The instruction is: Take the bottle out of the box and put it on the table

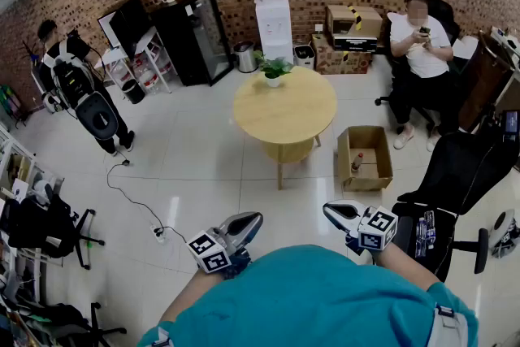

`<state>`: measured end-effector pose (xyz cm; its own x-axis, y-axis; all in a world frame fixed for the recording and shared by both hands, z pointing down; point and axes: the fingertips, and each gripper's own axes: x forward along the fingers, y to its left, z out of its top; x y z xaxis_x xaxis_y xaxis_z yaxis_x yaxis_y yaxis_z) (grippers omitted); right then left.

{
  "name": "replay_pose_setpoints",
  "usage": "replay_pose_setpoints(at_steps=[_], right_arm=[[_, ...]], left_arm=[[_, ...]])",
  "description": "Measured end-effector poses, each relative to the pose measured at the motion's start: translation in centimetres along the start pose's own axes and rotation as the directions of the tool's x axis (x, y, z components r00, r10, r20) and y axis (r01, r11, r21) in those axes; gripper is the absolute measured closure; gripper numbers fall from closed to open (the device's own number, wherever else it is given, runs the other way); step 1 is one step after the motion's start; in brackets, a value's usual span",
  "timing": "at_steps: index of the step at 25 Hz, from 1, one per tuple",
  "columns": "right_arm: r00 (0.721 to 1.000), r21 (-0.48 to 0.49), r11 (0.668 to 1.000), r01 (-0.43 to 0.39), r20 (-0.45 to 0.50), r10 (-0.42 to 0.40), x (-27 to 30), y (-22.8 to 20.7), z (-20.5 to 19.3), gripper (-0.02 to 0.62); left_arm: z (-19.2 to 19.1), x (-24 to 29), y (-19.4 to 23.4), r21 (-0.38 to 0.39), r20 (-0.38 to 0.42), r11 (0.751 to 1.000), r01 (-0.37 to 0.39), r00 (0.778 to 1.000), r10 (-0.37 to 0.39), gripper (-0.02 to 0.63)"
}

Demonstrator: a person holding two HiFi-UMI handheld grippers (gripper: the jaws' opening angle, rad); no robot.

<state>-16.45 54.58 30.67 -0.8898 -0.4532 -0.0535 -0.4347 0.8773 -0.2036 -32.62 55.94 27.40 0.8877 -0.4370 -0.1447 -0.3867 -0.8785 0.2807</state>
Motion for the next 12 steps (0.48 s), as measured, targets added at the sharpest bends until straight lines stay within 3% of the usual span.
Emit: replay_pose_setpoints(at_steps=[12], right_arm=[[1.0, 0.017, 1.0, 0.013, 0.024, -0.014, -5.9, -5.0, 0.7, 0.594]], left_arm=[[-1.7, 7.7, -1.0, 0.009, -0.014, 1.0, 0.02, 1.0, -0.02, 0.606]])
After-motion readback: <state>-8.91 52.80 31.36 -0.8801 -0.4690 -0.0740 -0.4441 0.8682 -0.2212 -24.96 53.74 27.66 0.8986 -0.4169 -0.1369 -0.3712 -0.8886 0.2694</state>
